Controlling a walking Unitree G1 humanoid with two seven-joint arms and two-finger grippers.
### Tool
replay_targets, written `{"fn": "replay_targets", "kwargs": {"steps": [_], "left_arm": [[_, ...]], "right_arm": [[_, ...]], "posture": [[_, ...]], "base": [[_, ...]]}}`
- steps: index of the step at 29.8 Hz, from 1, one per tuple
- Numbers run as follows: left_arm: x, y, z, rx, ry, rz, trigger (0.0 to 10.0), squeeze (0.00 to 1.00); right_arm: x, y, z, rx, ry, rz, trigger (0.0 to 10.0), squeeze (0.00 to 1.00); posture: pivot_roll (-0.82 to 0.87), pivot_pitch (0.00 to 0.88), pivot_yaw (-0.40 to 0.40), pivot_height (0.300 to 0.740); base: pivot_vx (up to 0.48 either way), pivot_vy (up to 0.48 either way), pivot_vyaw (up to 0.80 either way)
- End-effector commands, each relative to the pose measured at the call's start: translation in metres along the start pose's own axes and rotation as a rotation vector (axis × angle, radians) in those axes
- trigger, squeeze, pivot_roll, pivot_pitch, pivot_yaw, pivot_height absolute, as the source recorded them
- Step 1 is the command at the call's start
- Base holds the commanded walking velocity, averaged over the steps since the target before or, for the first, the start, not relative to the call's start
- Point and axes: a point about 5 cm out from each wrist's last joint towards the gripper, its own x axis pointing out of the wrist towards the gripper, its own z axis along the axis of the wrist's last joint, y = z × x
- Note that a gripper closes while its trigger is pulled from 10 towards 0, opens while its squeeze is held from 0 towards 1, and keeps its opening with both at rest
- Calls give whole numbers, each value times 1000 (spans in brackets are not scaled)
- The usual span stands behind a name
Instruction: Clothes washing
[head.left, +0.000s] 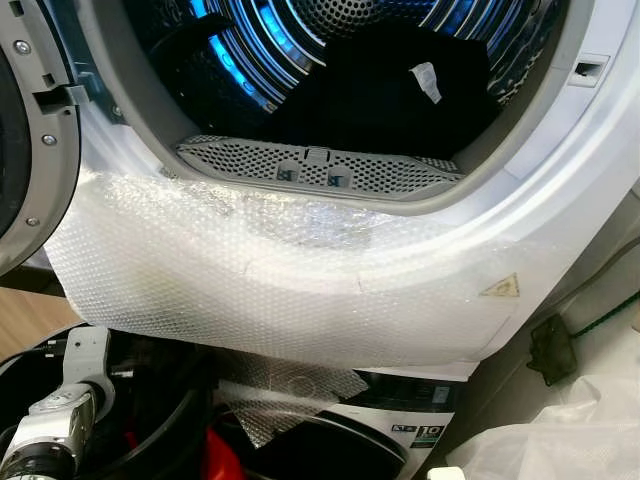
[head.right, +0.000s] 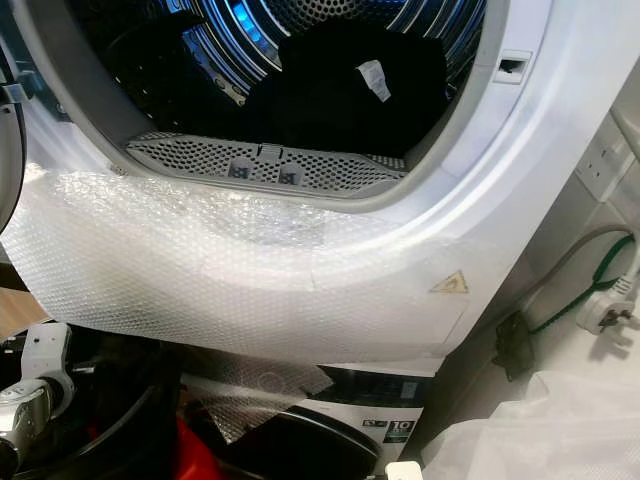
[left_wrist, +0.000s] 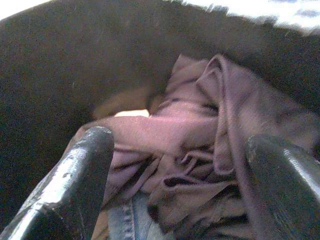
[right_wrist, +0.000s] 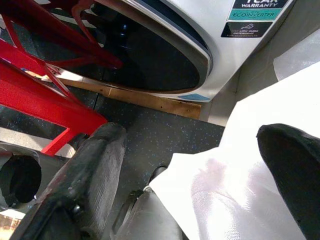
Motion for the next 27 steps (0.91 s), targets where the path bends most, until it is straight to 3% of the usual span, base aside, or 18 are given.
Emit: {"fn": "replay_targets", "kwargs": {"steps": [1, 5, 10, 17, 27], "left_arm": [[3, -9, 1, 8, 22, -26, 10000, 0], [9, -25, 5, -42, 25, -71, 10000, 0], [11, -30, 7, -55, 20, -100, 10000, 0], [10, -9, -4, -90, 88, 32, 10000, 0], [5, 10, -19, -128, 125, 122, 10000, 0]], "right_arm": [[0, -1, 1, -8, -4, 1, 10000, 0], [-1, -7, 3, -13, -7, -8, 10000, 0], [-3, -17, 3, -20, -12, -24, 10000, 0], [-7, -34, 3, -31, -13, -52, 10000, 0], [-7, -34, 1, -28, -12, -47, 10000, 0]], "posture": [[61, 0, -42, 740], [38, 0, -62, 740], [16, 0, -80, 740], [-3, 0, -108, 740], [-21, 0, -113, 740]], "base": [[0, 0, 0], [0, 0, 0], [0, 0, 0], [0, 0, 0], [0, 0, 0]]}}
